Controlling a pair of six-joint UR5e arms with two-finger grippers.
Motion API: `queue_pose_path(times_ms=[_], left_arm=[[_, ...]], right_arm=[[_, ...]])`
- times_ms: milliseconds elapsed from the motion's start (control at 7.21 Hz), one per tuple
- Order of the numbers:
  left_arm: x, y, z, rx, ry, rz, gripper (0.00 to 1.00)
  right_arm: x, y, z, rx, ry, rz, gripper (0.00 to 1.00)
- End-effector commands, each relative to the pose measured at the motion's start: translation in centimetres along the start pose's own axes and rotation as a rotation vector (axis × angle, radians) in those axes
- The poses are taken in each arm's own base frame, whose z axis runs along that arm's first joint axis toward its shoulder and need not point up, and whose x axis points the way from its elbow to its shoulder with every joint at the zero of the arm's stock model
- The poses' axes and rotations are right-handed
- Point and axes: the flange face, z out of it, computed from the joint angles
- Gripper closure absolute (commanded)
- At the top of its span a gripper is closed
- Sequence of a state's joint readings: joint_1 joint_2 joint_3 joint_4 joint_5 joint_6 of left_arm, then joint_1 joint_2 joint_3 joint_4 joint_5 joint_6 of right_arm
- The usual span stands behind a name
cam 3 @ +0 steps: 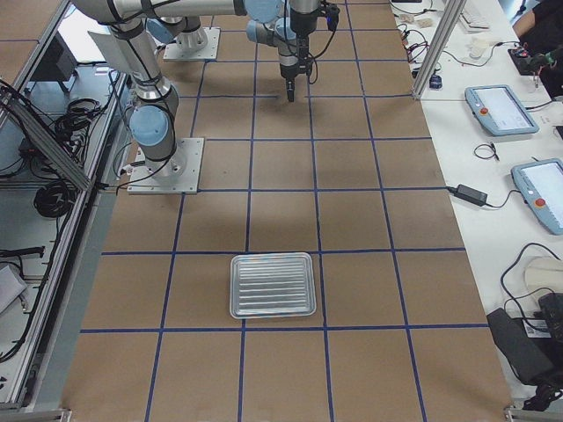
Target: Place bearing gear from tray to pile
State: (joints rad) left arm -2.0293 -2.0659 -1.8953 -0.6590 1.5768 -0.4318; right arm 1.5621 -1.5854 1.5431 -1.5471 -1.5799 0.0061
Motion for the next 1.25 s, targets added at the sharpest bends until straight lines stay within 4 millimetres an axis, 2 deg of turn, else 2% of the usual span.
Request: queue_pose_path(times_ms=[0, 139, 277, 416, 555, 694, 832, 971, 1110], left_arm=[[-0.2, -0.1, -0.1, 0.001, 0.001, -0.001, 1.00], [-0.7, -0.6, -0.8, 0.008, 0.004, -0.011, 1.00], [-2.4, -1.6, -2.6, 0.024, 0.004, 0.005, 1.00], [-6.1, -3.4, -5.2, 0.012, -0.008, 0.001, 1.00], [-11.1, -5.0, -8.5, 0.003, -0.021, -0.012, 1.00], [-18.5, -6.4, -11.0, -0.052, -0.040, 0.052, 1.00], [-28.3, -7.8, -12.7, -0.072, -0.042, -0.036, 1.00], [-38.0, -7.9, -12.9, -0.077, -0.041, -0.107, 1.00], [-45.5, -6.8, -11.6, -0.108, -0.023, -0.095, 1.00]], right_arm=[[0.4, 0.1, -0.2, 0.006, -0.001, 0.011, 0.00], [0.2, 0.0, 0.0, 0.004, -0.013, 0.013, 0.00], [0.2, -0.2, 0.1, 0.003, -0.014, 0.008, 0.00], [0.2, -0.2, 0.2, 0.001, -0.012, 0.008, 0.00], [0.2, -0.3, 0.0, 0.013, -0.015, 0.007, 0.00], [0.1, -0.5, 0.1, 0.018, -0.020, 0.007, 0.00], [0.1, -0.9, 0.5, 0.006, -0.017, 0.010, 0.00], [0.0, -1.0, 0.5, 0.004, -0.018, 0.010, 0.00], [-0.2, -1.2, 0.7, 0.000, -0.018, 0.008, 0.00]])
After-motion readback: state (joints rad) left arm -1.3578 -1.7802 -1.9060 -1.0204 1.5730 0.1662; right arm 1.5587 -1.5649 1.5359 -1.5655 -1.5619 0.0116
